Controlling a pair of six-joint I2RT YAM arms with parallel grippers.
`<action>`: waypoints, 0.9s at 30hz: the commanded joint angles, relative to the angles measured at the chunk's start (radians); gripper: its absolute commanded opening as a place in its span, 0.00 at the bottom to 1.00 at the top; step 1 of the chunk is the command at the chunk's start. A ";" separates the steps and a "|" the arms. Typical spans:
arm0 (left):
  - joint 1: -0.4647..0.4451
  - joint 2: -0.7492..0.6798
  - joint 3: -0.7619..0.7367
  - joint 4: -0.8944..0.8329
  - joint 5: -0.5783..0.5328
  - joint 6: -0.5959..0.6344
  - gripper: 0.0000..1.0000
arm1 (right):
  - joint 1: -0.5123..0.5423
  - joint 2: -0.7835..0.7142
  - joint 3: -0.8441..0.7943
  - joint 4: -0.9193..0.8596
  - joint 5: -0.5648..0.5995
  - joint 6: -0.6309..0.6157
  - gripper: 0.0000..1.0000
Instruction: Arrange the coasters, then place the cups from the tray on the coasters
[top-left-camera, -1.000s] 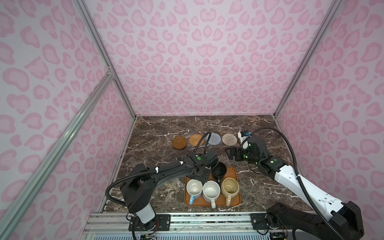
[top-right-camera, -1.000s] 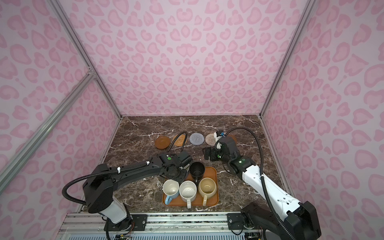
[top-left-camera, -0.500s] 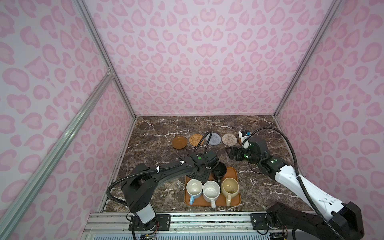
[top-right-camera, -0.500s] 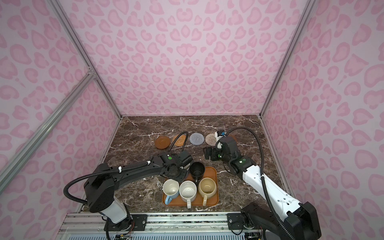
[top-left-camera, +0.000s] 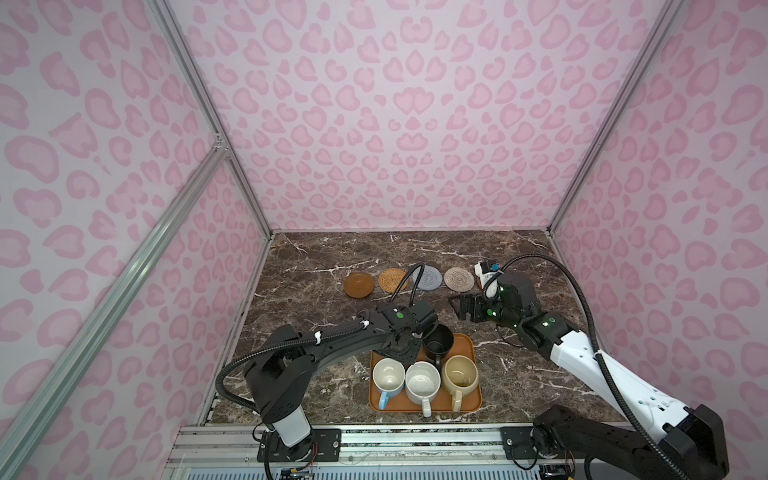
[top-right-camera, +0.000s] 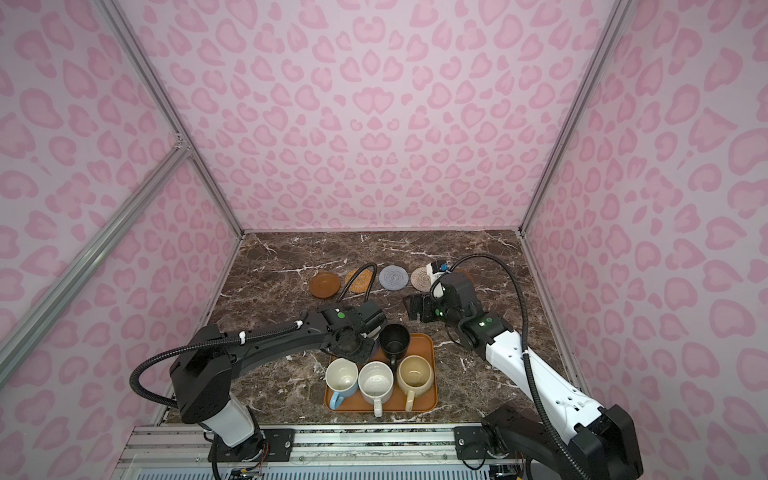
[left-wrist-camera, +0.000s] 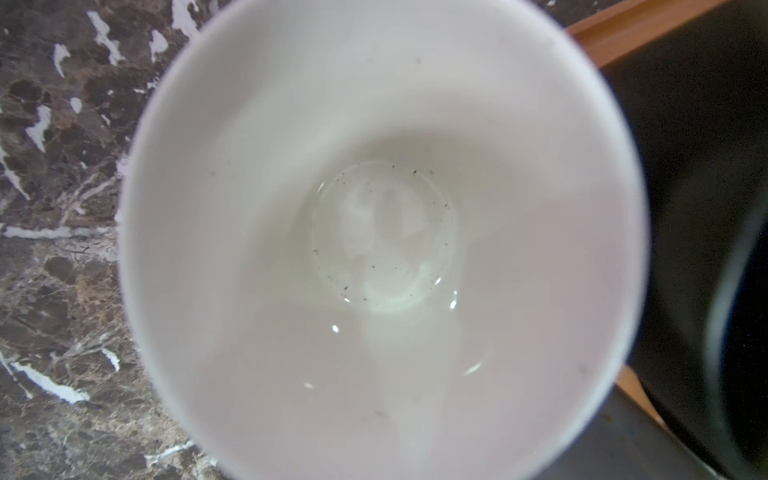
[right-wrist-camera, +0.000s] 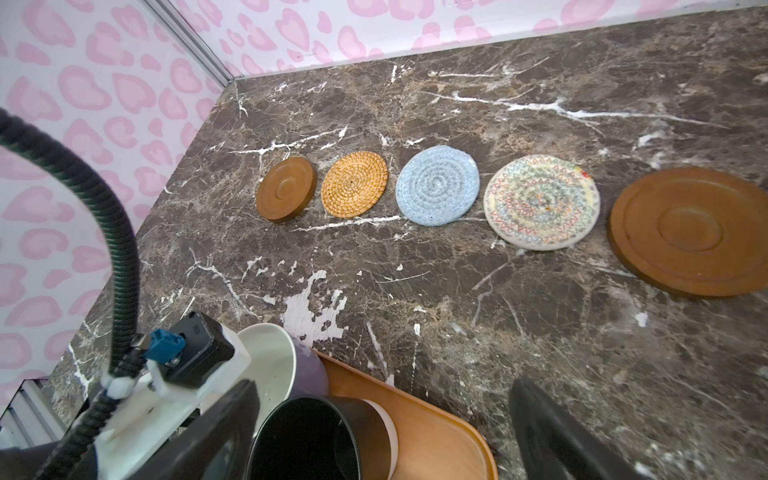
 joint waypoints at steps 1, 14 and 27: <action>0.006 0.005 0.010 0.058 -0.032 0.008 0.03 | 0.001 0.004 -0.011 0.059 -0.088 -0.029 0.96; 0.009 -0.057 -0.013 0.072 -0.078 -0.031 0.03 | 0.011 0.019 0.001 0.070 -0.138 -0.050 0.95; 0.024 -0.126 -0.016 0.045 -0.133 -0.053 0.03 | 0.038 0.020 -0.002 0.100 -0.164 -0.050 0.98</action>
